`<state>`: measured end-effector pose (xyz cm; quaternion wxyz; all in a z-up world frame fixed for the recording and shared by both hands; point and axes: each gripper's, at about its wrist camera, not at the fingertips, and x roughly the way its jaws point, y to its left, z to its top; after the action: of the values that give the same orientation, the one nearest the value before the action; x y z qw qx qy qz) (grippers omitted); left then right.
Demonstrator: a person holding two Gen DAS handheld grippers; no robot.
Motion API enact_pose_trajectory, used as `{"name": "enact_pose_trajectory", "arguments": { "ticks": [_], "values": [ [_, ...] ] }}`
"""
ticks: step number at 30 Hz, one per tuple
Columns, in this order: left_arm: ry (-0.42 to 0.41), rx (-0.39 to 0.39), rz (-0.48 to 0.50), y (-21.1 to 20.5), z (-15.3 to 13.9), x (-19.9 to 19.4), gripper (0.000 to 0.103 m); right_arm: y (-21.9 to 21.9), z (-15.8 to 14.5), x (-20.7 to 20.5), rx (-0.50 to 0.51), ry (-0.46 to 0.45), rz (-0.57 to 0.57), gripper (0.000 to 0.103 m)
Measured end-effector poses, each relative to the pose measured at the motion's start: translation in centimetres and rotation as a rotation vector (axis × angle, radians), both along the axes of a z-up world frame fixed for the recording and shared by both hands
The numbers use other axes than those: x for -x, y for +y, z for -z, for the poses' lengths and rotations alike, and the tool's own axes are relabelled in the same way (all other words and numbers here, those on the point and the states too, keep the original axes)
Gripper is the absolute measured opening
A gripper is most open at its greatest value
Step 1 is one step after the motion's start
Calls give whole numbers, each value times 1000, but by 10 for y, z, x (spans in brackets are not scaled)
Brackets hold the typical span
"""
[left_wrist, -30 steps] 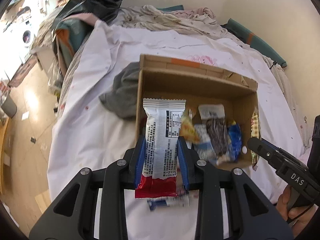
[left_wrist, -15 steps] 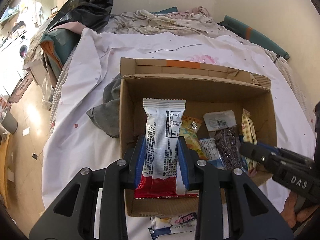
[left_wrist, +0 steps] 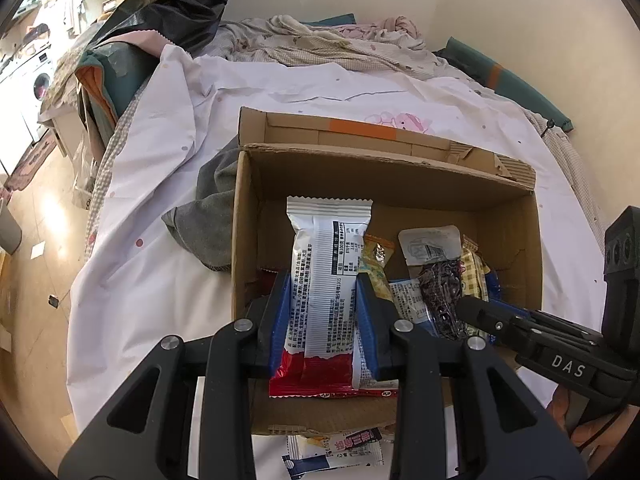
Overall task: Organize snacks
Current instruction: 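Carry both bars over the box and open both grippers to drop them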
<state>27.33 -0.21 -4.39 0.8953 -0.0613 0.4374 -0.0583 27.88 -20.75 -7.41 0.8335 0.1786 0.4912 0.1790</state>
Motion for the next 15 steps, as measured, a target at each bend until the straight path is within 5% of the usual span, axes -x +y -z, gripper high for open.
{"name": "enact_pose_trajectory", "arguments": {
  "ticks": [7,15],
  "values": [
    [20,-5,6,-1,1,1,30,0,5,0,-11,19,-3,31],
    [-1,-21,18,-5,-1,5,58,-2,1,-1,-47,11,13,34]
  ]
}}
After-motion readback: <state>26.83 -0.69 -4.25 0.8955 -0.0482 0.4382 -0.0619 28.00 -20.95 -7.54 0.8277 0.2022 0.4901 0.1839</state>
